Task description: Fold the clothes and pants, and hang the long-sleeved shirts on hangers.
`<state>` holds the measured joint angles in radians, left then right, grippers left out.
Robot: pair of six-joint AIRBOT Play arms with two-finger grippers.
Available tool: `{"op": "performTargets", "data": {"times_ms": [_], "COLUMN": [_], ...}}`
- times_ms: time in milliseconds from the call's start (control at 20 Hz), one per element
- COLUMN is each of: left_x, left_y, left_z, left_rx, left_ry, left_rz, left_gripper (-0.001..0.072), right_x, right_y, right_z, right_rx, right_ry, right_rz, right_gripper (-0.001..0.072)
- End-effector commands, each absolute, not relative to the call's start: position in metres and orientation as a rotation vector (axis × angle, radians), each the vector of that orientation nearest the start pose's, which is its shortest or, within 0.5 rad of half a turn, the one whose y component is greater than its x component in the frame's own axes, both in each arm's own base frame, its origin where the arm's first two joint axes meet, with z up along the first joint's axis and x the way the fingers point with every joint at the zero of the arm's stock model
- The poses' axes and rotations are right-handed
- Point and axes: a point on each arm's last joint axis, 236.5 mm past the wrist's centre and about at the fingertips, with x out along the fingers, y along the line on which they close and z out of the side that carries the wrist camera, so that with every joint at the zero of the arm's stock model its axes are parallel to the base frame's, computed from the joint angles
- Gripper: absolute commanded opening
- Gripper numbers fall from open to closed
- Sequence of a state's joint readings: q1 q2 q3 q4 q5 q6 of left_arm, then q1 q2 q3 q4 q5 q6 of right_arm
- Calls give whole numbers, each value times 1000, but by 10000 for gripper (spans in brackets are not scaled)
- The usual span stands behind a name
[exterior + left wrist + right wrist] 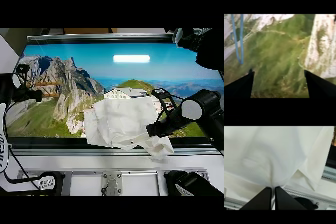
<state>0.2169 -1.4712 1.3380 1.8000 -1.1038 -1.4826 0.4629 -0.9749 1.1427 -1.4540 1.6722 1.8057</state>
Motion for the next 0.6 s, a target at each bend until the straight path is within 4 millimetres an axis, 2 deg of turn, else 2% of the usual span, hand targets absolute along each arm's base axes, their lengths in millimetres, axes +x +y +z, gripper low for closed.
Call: {"op": "performTargets", "data": {"times_ms": [0, 300, 550], "left_x": [431, 452, 468], "left_y": [194, 226, 232], "left_z": [-27, -72, -94], "left_rx": [244, 268, 324], "left_ry": [1270, 1229, 1195], "left_rz": [329, 336, 313], "left_gripper": [689, 690, 690], "right_x": [207, 207, 207], "right_y": [134, 134, 134], "right_z": [78, 78, 78], "right_rx": [-87, -88, -87], "right_ry": [1537, 1538, 1537], "right_rz": [294, 294, 294], "right_gripper": [32, 32, 32]}}
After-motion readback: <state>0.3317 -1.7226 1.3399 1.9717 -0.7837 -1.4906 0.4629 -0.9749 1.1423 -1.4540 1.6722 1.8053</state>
